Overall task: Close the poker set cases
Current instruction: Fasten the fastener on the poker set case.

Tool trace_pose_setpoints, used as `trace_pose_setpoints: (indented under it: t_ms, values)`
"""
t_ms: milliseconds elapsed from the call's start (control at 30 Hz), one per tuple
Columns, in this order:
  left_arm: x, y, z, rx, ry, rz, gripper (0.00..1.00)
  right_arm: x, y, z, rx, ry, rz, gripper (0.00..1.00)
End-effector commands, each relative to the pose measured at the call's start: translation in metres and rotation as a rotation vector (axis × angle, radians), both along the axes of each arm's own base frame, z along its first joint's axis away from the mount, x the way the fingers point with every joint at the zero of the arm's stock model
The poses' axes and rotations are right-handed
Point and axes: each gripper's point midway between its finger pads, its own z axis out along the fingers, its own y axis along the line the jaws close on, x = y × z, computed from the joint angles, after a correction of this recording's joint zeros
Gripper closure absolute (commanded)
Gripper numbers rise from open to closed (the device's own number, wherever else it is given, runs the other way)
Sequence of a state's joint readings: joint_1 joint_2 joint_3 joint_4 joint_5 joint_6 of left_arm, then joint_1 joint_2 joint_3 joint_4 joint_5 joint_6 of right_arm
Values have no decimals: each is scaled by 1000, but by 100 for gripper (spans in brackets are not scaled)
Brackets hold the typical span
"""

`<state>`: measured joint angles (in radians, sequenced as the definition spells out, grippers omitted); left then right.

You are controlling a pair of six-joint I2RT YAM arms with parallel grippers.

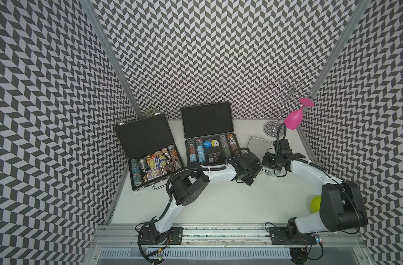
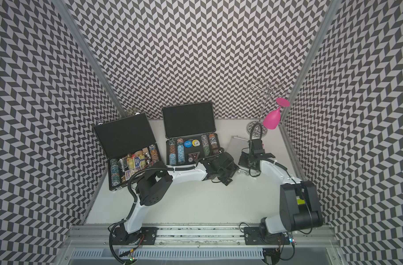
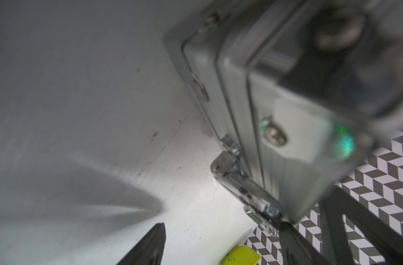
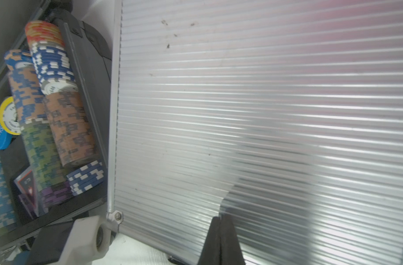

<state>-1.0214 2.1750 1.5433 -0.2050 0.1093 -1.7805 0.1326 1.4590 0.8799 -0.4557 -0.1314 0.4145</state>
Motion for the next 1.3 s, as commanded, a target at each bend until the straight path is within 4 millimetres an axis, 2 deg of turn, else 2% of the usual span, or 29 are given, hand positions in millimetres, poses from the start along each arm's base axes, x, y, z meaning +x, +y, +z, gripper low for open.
trace_pose_setpoints:
  t_ms: [0, 400, 633, 800, 900, 1100, 1200, 1267]
  values:
    - [-38, 54, -63, 274, 142, -8, 20, -20, -6, -9, -18, 78, -7, 100]
    - [-52, 68, -37, 263, 74, -25, 19, -36, -8, -8, -28, 82, 1, 100]
    - [-35, 54, -5, 258, -115, -165, 20, -37, -6, -9, -22, 91, 13, 100]
    - [-31, 55, 15, 281, -250, -278, 22, -44, 3, -3, 5, 80, 36, 100]
    - [-26, 56, 39, 274, -372, -337, 23, -49, 10, 2, 14, 67, 57, 100]
    - [-17, 83, 107, 410, -710, -485, 21, -44, 16, 18, 7, 35, 68, 99]
    - [-7, 120, 128, 521, -813, -496, 18, -35, 25, 30, 18, 9, 86, 94]
    - [0, 146, 132, 555, -825, -491, 17, -28, 33, 36, 11, -2, 97, 86]
